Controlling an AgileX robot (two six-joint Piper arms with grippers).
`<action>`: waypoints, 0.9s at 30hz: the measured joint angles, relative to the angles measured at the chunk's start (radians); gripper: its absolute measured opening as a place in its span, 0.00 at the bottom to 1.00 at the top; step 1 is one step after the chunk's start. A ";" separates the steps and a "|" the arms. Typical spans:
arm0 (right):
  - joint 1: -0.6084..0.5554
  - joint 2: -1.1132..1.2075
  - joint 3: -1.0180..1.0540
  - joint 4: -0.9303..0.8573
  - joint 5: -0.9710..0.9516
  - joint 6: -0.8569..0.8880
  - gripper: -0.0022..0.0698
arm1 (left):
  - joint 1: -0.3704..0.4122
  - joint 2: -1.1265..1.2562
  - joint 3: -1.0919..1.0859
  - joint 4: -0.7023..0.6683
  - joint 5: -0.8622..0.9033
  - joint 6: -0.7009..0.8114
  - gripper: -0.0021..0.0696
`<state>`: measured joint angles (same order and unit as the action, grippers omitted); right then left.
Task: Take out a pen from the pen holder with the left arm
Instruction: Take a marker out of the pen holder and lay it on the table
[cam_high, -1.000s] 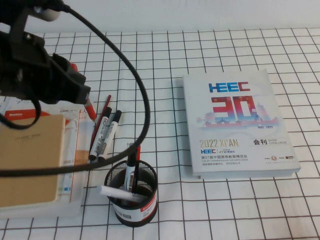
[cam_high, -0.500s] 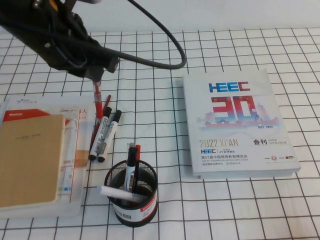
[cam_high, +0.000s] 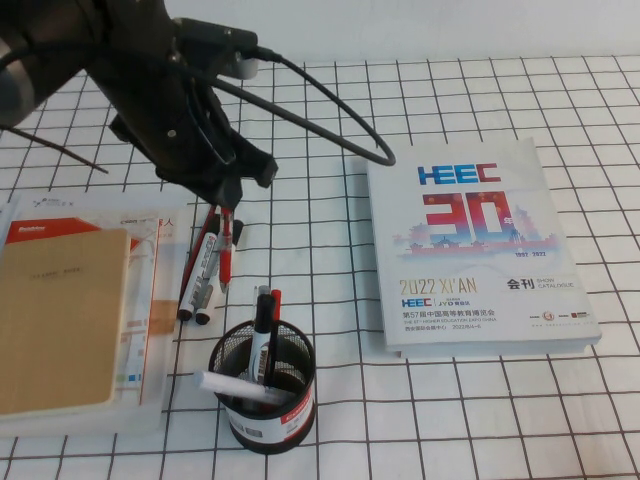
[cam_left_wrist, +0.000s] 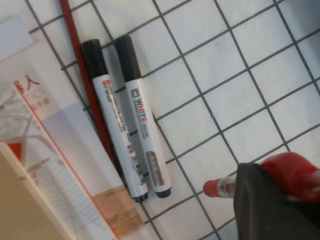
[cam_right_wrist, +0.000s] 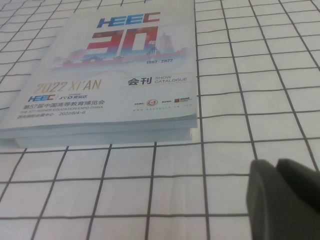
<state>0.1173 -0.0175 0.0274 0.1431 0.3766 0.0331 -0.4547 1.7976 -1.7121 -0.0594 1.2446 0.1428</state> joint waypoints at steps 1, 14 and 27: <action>0.000 0.000 0.000 0.000 0.000 0.000 0.01 | 0.003 0.011 0.000 -0.016 0.000 0.010 0.13; 0.000 0.000 0.000 0.000 0.000 0.000 0.01 | 0.048 0.145 -0.051 -0.050 -0.006 0.041 0.13; 0.000 0.000 0.000 0.000 0.000 0.000 0.01 | 0.050 0.247 -0.141 -0.056 -0.032 0.081 0.13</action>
<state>0.1173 -0.0175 0.0274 0.1431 0.3766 0.0331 -0.4046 2.0448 -1.8530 -0.1158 1.2123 0.2243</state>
